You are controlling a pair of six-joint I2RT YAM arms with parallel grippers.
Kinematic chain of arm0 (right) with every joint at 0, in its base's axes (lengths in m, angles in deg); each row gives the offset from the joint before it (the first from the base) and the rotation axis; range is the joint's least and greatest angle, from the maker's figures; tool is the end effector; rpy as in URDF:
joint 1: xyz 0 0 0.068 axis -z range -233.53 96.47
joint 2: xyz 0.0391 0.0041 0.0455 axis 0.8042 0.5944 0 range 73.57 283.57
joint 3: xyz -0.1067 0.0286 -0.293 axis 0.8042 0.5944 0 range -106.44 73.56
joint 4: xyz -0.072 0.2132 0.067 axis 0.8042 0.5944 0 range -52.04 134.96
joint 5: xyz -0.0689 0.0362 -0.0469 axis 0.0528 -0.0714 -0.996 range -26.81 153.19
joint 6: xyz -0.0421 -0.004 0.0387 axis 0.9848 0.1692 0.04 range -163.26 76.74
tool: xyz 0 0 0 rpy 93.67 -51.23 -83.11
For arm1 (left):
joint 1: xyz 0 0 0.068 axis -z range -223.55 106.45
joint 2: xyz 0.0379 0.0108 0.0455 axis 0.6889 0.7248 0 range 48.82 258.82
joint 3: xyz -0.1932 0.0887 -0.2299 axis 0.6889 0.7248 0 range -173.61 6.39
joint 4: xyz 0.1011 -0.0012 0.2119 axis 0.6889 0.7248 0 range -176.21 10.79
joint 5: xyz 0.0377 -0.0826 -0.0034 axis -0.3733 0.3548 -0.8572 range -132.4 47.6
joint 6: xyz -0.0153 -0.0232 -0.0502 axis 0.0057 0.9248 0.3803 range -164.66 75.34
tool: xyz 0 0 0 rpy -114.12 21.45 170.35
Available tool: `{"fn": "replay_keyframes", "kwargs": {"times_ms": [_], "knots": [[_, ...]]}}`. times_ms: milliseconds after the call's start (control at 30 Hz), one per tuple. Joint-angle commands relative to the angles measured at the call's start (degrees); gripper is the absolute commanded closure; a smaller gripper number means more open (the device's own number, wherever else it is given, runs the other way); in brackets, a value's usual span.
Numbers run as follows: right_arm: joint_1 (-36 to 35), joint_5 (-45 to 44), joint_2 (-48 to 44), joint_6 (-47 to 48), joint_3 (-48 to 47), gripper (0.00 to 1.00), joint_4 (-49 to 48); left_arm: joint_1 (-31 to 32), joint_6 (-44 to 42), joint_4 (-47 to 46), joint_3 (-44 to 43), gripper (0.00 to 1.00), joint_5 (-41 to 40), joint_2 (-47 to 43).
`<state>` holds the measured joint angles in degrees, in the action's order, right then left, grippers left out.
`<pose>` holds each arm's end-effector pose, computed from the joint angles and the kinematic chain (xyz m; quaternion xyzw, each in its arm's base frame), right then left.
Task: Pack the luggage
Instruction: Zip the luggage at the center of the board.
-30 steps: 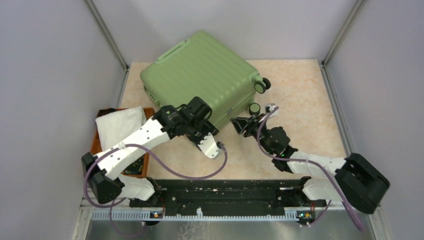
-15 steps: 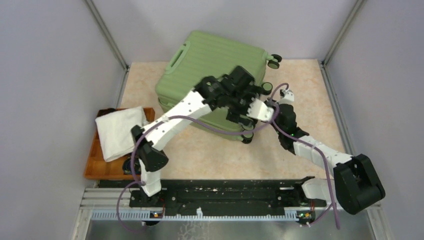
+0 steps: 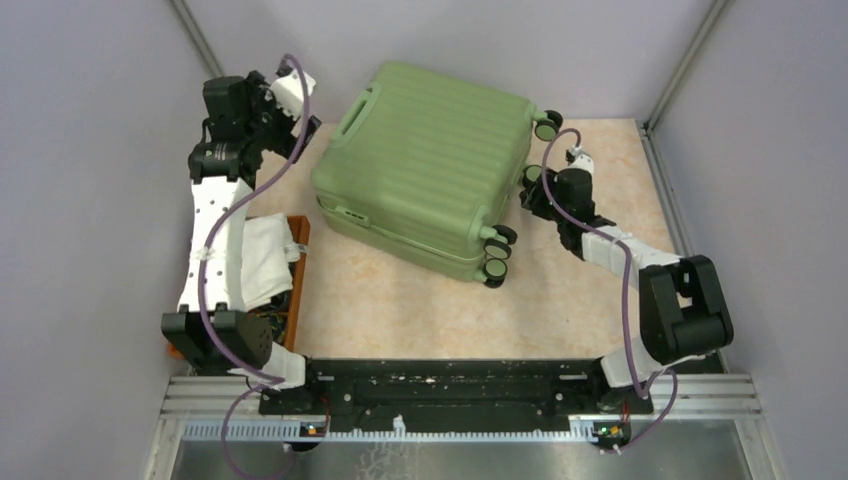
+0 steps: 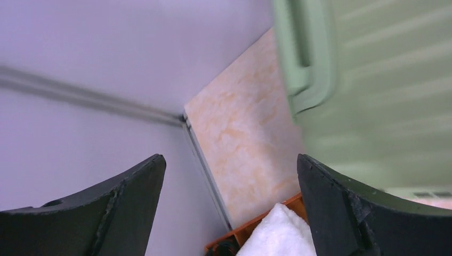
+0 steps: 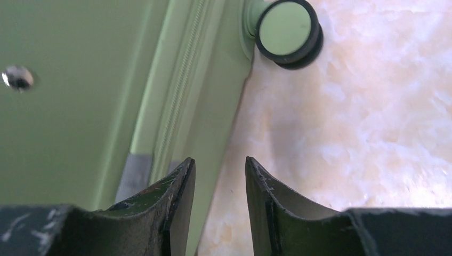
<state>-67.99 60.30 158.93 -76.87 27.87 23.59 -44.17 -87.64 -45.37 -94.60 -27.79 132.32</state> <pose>0.2945 0.0738 0.2772 0.1538 0.8305 0.1984 0.4972 0.2778 -0.0072 0.4943 0.3646 0.7476 0.1038 0.5454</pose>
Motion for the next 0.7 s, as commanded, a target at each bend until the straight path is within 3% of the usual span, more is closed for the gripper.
{"fn": "replay_keyframes", "kwargs": {"times_ms": [0, 200, 300, 433, 500, 667], "knots": [[0.3, 1.2, 4.5, 1.6, -7.9, 0.61, 1.5, -6.9, 14.3, -14.4, 4.8, 0.01, -5.6, 7.3], [0.3, 0.8, 9.1, 2.0, -12.7, 0.61, 2.4, -7.1, 17.7, -27.3, 17.0, 0.03, -9.6, 9.9], [0.5, 0.9, 11.2, 2.1, -14.9, 0.61, 2.9, -7.1, 20.2, -28.8, 20.0, 0.04, -7.0, 12.0], [0.8, 1.6, 14.1, 2.6, -17.4, 0.61, 2.8, -7.0, 22.1, -30.4, 24.2, 0.04, 3.4, 12.7], [1.0, 3.4, 15.6, 3.5, -18.8, 0.61, 1.7, -7.0, 20.8, -33.4, 27.8, 0.05, 12.9, 11.5], [1.3, 15.6, 22.2, 6.4, -26.7, 0.61, -0.1, -6.8, 13.9, -30.4, 33.7, 0.08, 35.2, 6.9]]}}
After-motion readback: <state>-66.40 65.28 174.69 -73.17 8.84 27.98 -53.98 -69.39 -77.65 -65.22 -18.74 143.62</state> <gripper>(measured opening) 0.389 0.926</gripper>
